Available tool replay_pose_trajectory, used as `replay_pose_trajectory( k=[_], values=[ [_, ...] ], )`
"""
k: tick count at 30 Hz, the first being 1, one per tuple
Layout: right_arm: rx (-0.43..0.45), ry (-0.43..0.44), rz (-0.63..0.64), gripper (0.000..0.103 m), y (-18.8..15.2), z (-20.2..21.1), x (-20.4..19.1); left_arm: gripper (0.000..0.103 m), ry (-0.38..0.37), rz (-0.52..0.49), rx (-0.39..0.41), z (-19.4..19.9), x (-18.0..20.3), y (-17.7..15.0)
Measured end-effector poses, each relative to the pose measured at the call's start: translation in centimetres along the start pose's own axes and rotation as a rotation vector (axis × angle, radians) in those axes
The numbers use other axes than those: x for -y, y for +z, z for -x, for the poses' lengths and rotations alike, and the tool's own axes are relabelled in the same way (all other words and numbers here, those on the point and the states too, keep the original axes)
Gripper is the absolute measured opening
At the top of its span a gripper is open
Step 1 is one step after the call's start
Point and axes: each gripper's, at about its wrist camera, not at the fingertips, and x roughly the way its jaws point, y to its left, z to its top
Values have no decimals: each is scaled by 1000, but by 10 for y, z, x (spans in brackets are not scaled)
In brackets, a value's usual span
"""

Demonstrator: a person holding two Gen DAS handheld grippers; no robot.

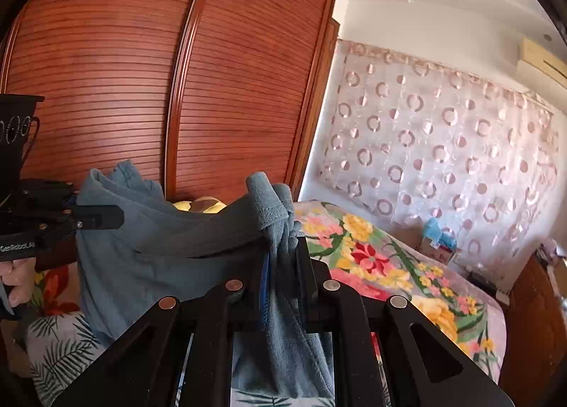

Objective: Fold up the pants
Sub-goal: 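Carry the held shorts with both grippers toward the stack of folded clothes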

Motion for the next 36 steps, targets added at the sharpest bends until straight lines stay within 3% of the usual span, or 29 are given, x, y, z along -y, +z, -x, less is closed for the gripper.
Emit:
replay_pose_trajectory(
  k=[10,19,24,33,36],
  values=[
    [-38,70,53,13,8,-54,3,16,66,95,25,0,-11,-15],
    [-54,129,78,13,12,-77,12,18,142,204,50,2,-24,-36],
    [-61,147,65,13,10,-82,17,33,171,175,-6,-8,-25,-39],
    [-99,154,49,13,16,-98,20,34,214,167,-76,-15,-30,-52],
    [-112,141,41,21,20,-101,20,34,229,169,-95,-17,-31,-57]
  ],
)
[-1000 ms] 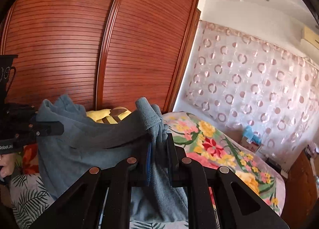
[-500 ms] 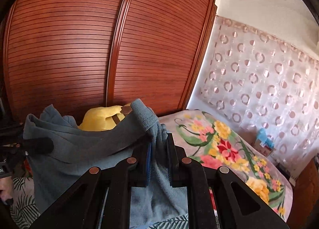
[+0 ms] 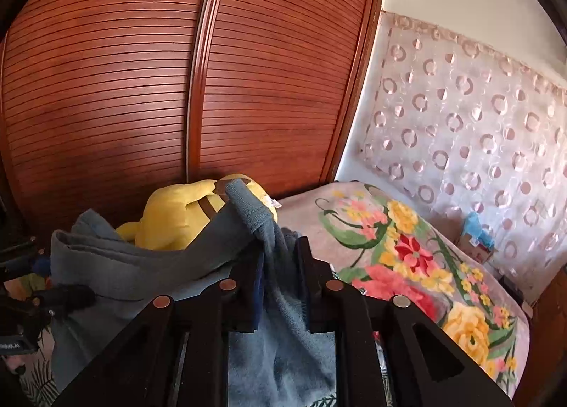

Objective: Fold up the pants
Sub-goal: 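Carry the held shorts with both grippers toward the stack of folded clothes, then lower the shorts onto the clothes stack and open both grippers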

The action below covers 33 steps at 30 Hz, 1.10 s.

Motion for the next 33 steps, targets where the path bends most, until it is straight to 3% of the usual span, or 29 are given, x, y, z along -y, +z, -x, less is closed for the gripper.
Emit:
replay_pose_trajectory(
  k=[3,6,10,15,21,24,26,28,33],
  values=[
    [-9,-24,-17,42,1,2,1,34,12,5,-20,-4,-2,-5],
    [0,4,-40,43,-3,12,5,34,7,6,-21,-4,-4,-6],
    [-58,147,-52,43,-14,14,8,34,10,0,-22,-5,-6,-7],
    [-135,115,-67,43,-22,-6,12,35,9,-4,-33,-7,-7,-8],
    [-148,77,-122,43,-17,-17,15,47,7,3,-48,-8,-13,-9],
    [-137,74,-119,43,-15,-15,7,49,-2,7,-55,-5,-17,-8],
    [-130,73,-122,43,-18,-16,10,61,10,5,-56,-1,-18,-8],
    [-123,73,-125,43,-19,-16,9,82,19,-1,-43,4,-20,-7],
    [-101,93,-126,43,-27,-8,7,88,22,-27,-44,10,-22,-7]
  ],
)
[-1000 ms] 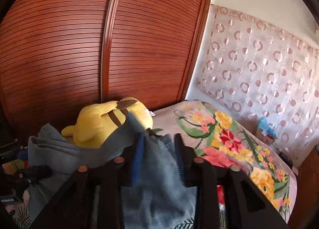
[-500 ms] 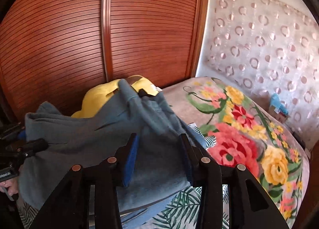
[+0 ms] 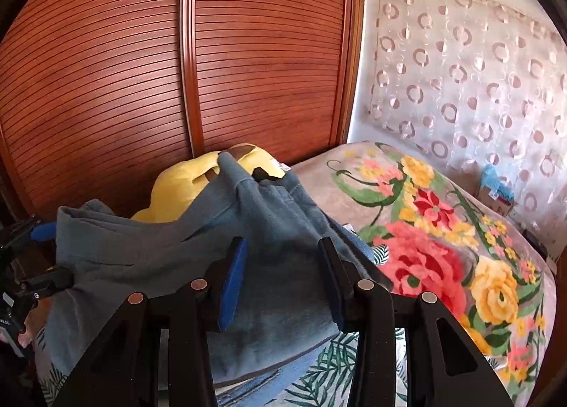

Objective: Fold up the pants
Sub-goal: 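Lower the shorts onto the clothes stack and open both grippers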

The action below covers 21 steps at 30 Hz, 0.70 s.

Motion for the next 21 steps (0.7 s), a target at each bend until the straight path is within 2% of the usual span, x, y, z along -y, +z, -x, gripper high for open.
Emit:
replay_pose_trajectory(
  k=[4,6,8,13,21],
  values=[
    [6,24,4,43,-5,4,-4,89,41,-36,1,4,3,-1],
    [6,35,9,47,-5,5,-4,89,51,-31,5,6,1,-1],
    [12,46,14,63,-4,6,-3,89,59,-28,9,8,-1,-1],
    [17,47,14,84,-7,8,-3,89,59,-23,3,11,-4,-2],
    [5,48,14,87,-11,13,-7,89,78,-46,-22,14,0,-7]
  ],
)
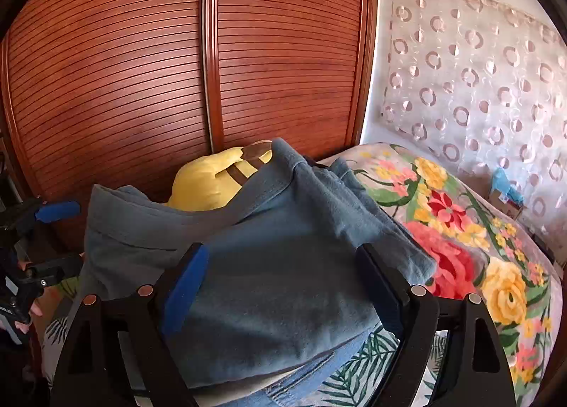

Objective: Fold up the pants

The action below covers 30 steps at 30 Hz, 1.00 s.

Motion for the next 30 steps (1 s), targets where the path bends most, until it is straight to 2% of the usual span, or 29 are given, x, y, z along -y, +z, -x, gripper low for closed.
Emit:
replay_pose_trajectory(
  k=[5,15,30],
  values=[
    [9,5,0,93,-2,8,-7,89,-1,-8,-4,6,0,-3],
    [35,-6,-25,94,-15,23,-25,89,52,-15,-15,20,-4,-12],
    [58,-36,-66,95,-36,60,-55,89,27,-27,-8,46,0,-28]
  ],
)
